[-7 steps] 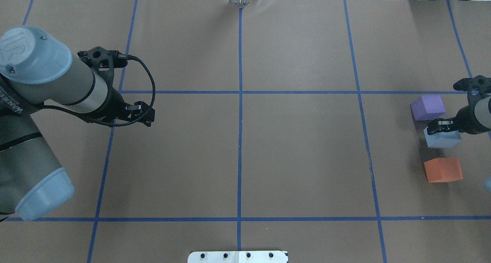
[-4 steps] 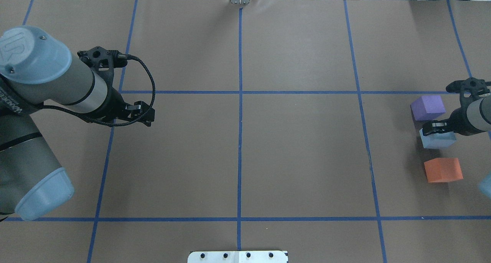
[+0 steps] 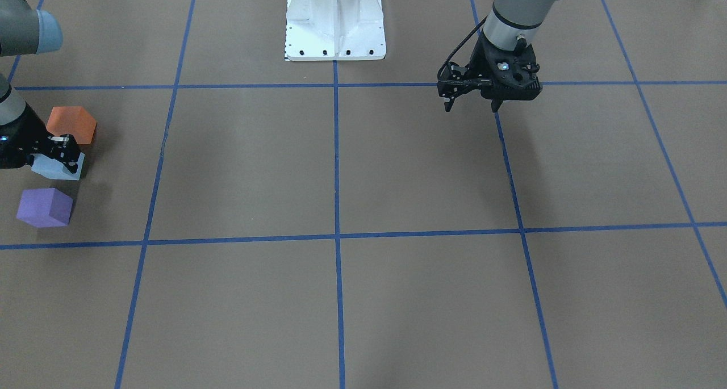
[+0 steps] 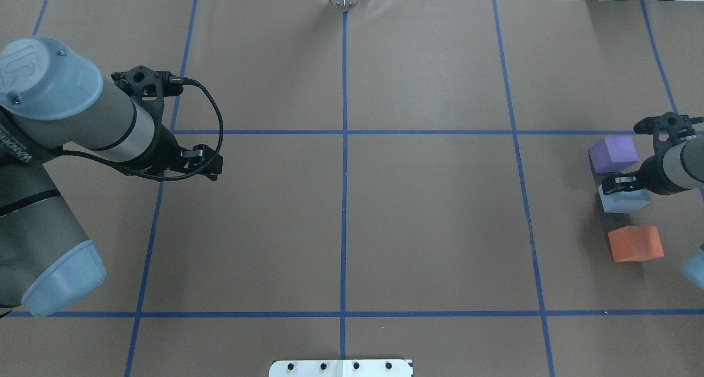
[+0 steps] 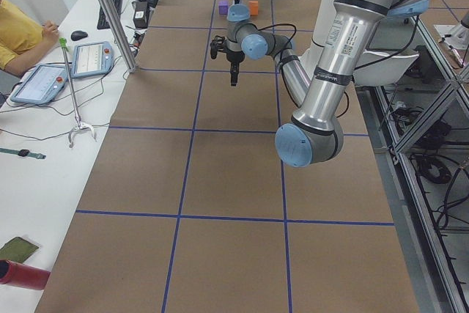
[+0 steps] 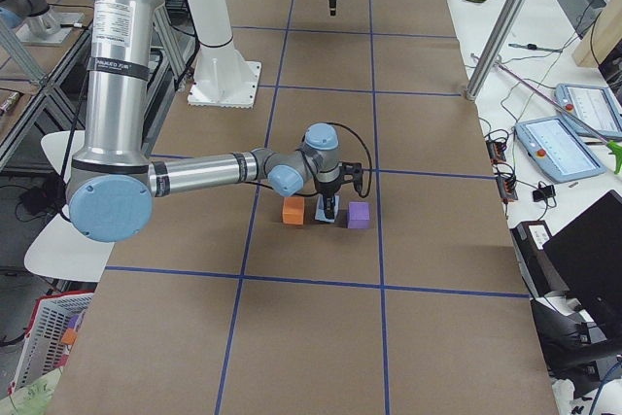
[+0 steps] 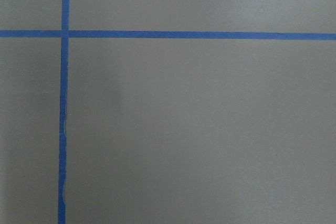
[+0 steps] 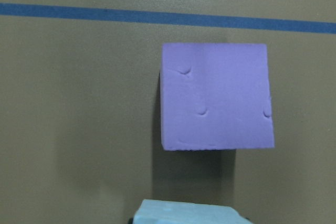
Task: Place blue block between orange and purple blocks
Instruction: 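Lower the light blue cube between the purple and orange cubes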
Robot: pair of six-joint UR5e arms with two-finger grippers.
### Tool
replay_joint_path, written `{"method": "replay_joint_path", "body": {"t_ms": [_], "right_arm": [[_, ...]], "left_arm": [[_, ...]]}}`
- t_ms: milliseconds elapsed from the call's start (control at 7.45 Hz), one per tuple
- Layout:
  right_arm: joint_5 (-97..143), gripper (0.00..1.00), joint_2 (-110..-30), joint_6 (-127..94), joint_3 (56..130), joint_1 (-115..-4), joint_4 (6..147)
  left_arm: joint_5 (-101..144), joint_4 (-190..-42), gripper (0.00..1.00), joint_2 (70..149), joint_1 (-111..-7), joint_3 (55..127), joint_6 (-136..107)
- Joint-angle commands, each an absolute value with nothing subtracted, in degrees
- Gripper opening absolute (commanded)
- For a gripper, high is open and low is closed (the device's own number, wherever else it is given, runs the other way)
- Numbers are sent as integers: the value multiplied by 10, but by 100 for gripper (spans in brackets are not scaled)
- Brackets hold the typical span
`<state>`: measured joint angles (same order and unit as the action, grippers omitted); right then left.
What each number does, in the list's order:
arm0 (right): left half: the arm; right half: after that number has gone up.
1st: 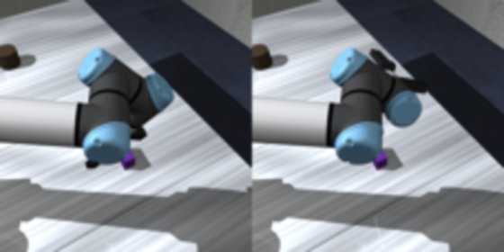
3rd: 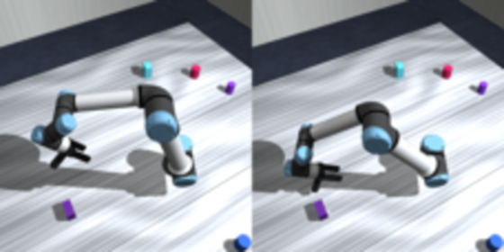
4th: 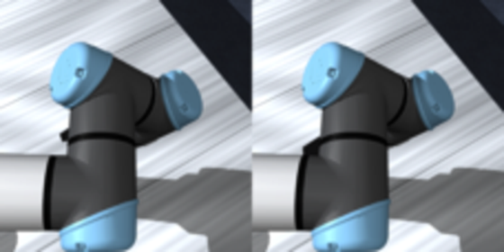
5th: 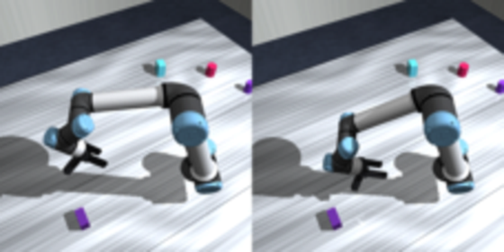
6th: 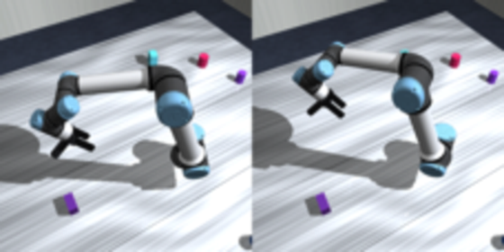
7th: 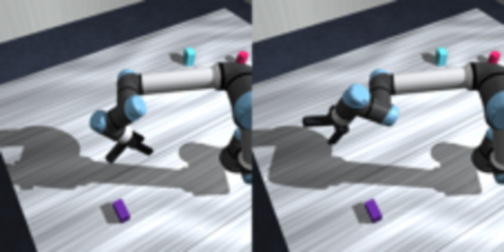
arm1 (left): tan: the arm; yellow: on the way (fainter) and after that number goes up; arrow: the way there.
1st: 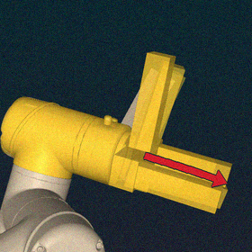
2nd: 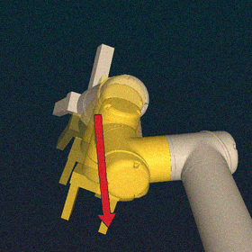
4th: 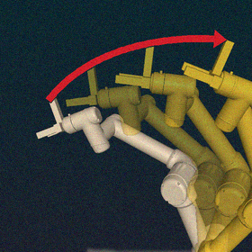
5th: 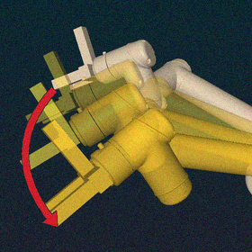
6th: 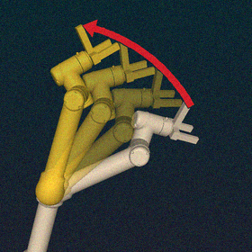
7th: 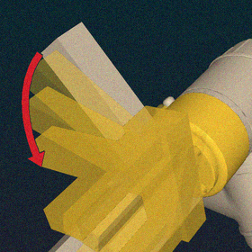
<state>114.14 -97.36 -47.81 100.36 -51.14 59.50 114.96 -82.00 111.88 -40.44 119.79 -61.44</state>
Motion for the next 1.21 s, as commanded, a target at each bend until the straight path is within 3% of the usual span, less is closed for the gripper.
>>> {"method": "replay_joint_path", "body": {"t_ms": [0, 939, 1073], "right_arm": [[1139, 0, -973, -477, 1001, -509, 595], [1135, 0, -974, -459, 991, -509, 595], [1135, 10, -973, -459, 991, -508, 595]], "left_arm": [[1150, -820, 100, 1120, -405, 1198, -614], [1150, -819, 100, 1122, -405, 1207, -627], [1150, -819, 100, 1122, -405, 1206, -627]]}}
